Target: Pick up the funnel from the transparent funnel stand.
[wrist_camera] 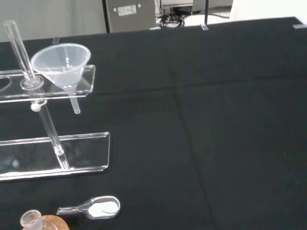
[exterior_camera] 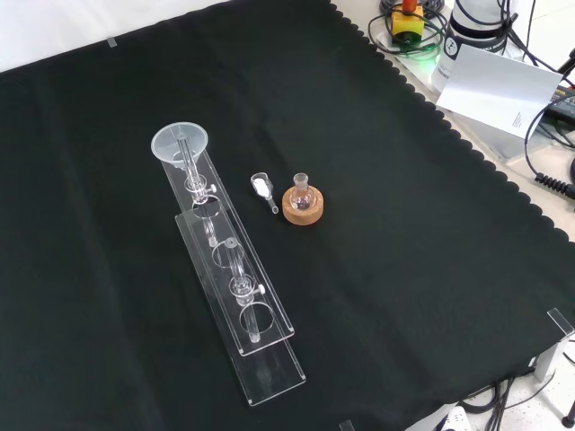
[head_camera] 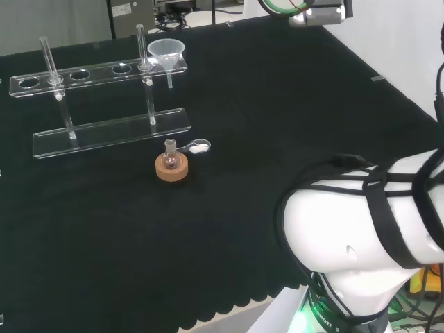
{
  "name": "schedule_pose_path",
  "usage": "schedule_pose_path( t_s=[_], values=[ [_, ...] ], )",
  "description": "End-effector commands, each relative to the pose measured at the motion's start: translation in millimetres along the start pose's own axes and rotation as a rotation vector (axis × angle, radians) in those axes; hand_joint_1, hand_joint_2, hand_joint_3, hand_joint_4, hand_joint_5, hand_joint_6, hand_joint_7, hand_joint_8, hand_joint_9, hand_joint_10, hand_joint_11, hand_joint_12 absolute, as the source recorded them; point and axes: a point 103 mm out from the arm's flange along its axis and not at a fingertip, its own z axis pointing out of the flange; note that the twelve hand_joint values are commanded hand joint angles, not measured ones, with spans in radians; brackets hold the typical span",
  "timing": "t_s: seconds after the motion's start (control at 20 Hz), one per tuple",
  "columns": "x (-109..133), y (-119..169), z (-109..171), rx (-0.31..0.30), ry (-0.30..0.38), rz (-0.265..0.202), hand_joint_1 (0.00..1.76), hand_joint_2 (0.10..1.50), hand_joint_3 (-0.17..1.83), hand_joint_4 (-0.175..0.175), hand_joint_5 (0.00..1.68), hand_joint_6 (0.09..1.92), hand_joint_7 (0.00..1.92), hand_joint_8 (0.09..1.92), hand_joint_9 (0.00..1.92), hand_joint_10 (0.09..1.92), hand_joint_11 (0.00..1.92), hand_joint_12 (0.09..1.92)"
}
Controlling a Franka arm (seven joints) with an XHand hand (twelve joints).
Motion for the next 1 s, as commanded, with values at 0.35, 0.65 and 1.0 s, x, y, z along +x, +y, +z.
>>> schedule_pose_path(
  t_s=[0.35,0.65,1.0],
  values=[
    [-2.6,115.2,35.6,0.032,0.002,-0.129,0.07,1.18,0.30,-0.003,0.18,0.09,0.13,0.52,0.23,0.69,0.00,1.41],
    [26.2,153.4,46.8,0.070,-0.020,-0.187,0.18,1.10,0.25,-0.004,0.19,0.09,0.19,0.63,0.30,0.72,0.02,1.43],
    [62.6,187.5,66.0,0.174,-0.087,-0.203,0.48,0.94,0.19,-0.025,0.20,0.09,0.18,0.69,0.36,0.73,0.12,1.42]
  ],
)
